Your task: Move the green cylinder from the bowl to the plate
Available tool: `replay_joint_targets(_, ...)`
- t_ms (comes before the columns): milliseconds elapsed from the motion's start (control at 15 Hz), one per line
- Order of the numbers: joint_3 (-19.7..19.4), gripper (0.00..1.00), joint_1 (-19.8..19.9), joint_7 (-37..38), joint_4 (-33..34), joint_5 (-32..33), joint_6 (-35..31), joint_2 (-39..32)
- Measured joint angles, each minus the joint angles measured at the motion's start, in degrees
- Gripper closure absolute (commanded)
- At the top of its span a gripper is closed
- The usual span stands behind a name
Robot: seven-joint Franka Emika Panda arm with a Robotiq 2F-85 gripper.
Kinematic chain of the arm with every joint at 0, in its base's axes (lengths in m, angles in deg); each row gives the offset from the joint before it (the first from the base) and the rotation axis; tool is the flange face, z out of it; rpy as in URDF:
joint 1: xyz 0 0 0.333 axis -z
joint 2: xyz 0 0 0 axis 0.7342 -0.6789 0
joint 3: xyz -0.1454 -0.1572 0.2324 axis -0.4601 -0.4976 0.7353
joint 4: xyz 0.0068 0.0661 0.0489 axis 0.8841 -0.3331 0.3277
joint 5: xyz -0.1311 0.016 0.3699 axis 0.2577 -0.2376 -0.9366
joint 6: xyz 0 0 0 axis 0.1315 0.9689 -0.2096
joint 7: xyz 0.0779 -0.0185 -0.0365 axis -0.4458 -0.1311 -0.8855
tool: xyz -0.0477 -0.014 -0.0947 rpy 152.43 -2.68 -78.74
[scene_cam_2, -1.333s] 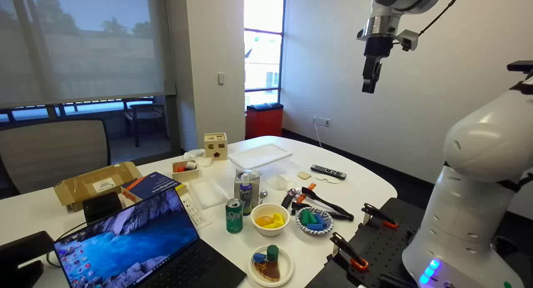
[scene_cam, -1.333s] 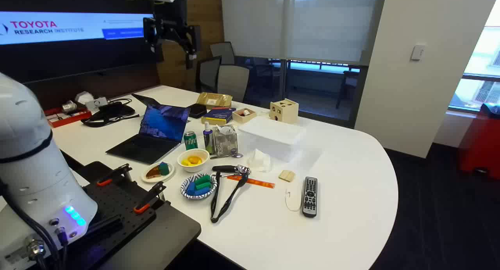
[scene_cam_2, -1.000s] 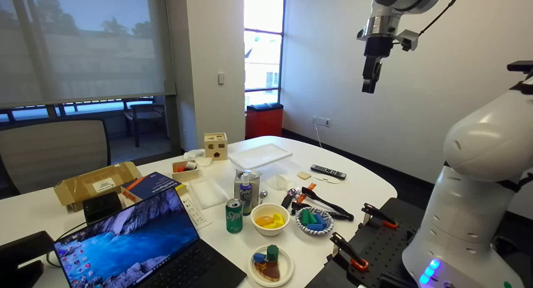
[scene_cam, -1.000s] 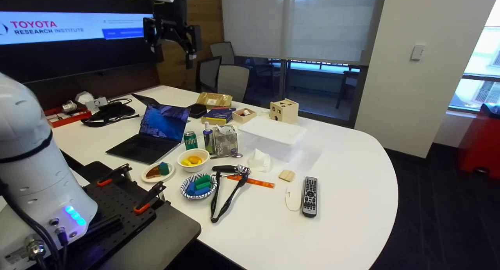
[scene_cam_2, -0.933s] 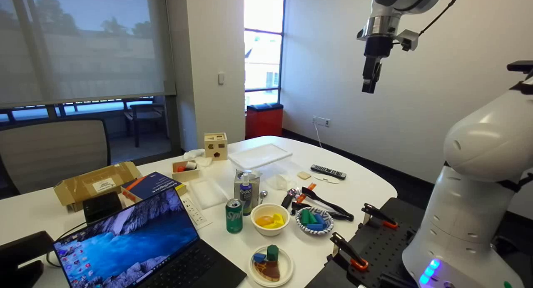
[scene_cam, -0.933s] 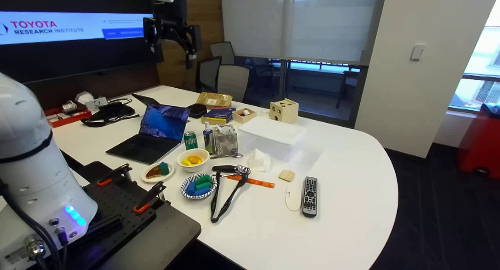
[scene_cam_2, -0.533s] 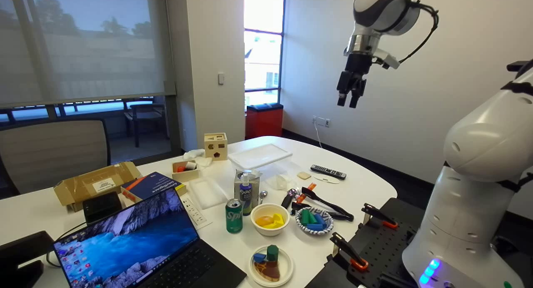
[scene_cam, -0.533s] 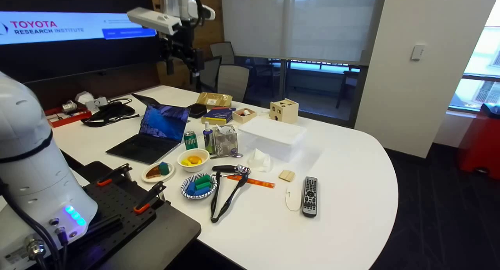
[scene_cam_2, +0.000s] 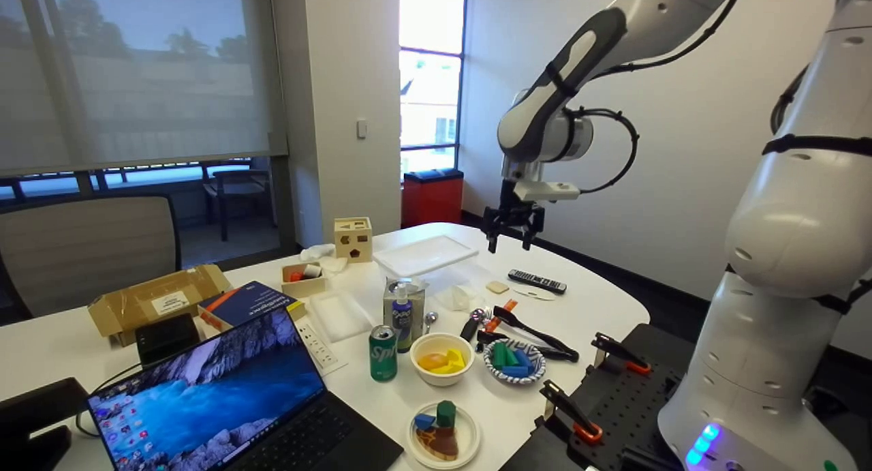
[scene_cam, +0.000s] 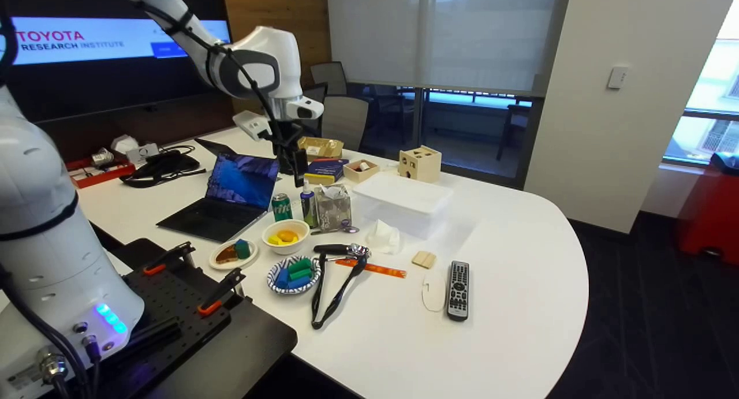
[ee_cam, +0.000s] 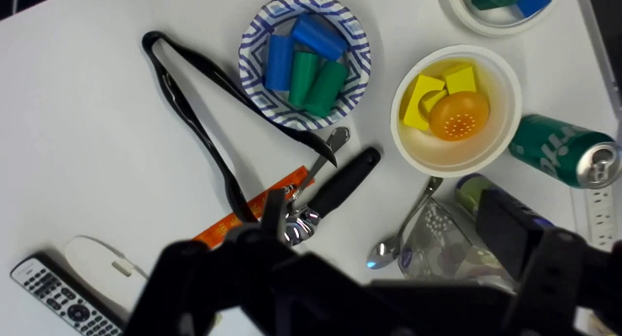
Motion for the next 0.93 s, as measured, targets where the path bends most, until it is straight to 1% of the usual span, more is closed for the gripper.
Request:
replay_joint_targets(200,1.93,0.00,-0.18,9.69,0.96,0.32,-7.99,-12.13)
replay_joint_targets(400,2.03,0.00,-0.89,15.37,3.87,-1.31,-14.31,-24.40)
replay_joint_targets(533,2.69,0.00,-0.84,16.09,7.24,-4.81,-17.87,-32.56)
replay_joint_targets(733,4.71,0.00,-0.01,16.10,14.51,-10.26,-21.95,-44.46)
replay_joint_targets(867,5.60,0.00,0.68,16.11,18.82,-12.71,-24.13,-50.02)
replay_joint_targets(933,5.70,0.00,0.89,16.11,19.99,-13.50,-25.09,-51.36)
